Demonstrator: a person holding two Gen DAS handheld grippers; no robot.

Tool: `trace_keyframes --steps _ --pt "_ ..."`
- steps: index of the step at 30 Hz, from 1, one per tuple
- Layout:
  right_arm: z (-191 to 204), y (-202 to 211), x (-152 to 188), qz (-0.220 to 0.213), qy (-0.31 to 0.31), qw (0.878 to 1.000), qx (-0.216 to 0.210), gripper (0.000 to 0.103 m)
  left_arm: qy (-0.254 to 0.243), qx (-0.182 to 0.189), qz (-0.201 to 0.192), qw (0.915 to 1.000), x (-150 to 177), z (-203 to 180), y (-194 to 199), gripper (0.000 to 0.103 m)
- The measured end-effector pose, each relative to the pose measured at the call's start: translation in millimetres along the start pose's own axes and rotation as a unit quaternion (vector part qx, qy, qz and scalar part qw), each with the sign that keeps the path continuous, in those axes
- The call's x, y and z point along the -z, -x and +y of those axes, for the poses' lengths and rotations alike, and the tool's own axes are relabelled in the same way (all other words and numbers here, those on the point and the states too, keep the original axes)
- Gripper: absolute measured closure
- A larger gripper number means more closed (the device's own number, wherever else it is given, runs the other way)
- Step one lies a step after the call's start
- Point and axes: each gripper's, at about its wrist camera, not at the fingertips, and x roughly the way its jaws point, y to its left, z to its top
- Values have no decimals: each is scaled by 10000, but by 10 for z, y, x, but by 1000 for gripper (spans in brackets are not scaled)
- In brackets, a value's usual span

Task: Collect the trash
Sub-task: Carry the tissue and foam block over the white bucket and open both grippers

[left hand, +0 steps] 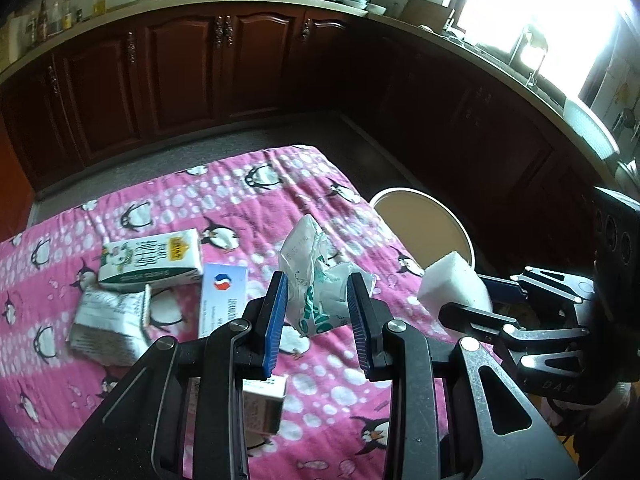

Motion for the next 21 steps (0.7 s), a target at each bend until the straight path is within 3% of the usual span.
trace_keyframes --steps 21 --pt "-685 11 58 48 -624 9967 519 64 -222 335 327 9987 -194 -416 -482 75"
